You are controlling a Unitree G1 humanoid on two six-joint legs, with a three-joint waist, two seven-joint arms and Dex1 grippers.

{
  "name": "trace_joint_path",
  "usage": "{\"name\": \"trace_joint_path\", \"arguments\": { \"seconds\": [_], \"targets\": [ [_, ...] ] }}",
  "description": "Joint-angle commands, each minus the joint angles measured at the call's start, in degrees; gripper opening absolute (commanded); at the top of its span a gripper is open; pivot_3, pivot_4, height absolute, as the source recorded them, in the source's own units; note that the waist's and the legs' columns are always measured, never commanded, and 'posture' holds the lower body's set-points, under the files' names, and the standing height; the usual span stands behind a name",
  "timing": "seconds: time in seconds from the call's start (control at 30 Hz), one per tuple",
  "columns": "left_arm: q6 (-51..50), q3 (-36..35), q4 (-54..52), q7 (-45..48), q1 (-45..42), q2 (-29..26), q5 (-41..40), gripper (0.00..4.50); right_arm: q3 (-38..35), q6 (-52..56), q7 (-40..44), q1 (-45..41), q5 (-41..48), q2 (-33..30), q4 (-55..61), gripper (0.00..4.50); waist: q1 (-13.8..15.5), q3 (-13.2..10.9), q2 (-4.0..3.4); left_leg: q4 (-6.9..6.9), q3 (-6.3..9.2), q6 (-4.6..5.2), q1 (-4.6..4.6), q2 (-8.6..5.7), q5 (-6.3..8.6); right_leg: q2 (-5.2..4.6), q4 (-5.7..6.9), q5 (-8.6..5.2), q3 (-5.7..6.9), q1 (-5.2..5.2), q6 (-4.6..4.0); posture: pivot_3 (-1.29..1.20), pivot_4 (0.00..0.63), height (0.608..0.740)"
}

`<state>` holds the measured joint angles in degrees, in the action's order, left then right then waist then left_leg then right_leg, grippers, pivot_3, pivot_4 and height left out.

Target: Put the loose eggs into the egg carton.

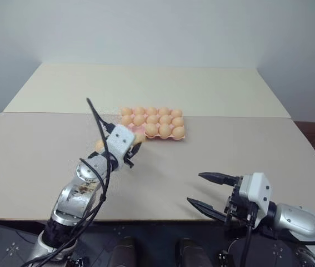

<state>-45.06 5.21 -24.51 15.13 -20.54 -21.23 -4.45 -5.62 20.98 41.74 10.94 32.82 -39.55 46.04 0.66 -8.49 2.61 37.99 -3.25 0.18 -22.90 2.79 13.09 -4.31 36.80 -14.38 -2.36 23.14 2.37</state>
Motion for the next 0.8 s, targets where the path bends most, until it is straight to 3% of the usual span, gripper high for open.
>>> {"name": "trace_joint_path", "arguments": {
  "seconds": [0.03,0.43,0.8],
  "targets": [
    [-0.56,-3.26,3.99,-3.67,-4.25,1.56,1.35,1.43,0.99,1.4,-1.55,-5.32,2.02,1.3,0.11,4.06,-0.03,0.0,0.0,0.0,0.01,0.0,0.0,0.0,0.0,0.02,0.0,0.01,0.0,0.0,0.0,0.0,0.15,0.74],
    [1.78,-1.44,19.8,1.23,-13.98,1.94,0.41,1.43,4.91,9.46,-5.72,-22.18,3.02,1.05,0.95,4.06,-0.08,0.0,0.0,0.0,0.07,0.0,-0.19,-0.05,0.0,-0.01,-0.02,0.02,0.05,0.12,0.01,0.0,0.15,0.74],
    [4.77,0.24,27.4,4.75,-17.43,1.9,1.21,1.43,6.25,10.08,-6.85,-23.33,2.65,1.92,1.52,4.06,-0.11,0.0,0.0,0.01,0.09,0.0,-0.25,-0.05,0.0,-0.02,-0.03,0.03,0.08,0.16,0.01,0.0,0.15,0.74]
  ]
}}
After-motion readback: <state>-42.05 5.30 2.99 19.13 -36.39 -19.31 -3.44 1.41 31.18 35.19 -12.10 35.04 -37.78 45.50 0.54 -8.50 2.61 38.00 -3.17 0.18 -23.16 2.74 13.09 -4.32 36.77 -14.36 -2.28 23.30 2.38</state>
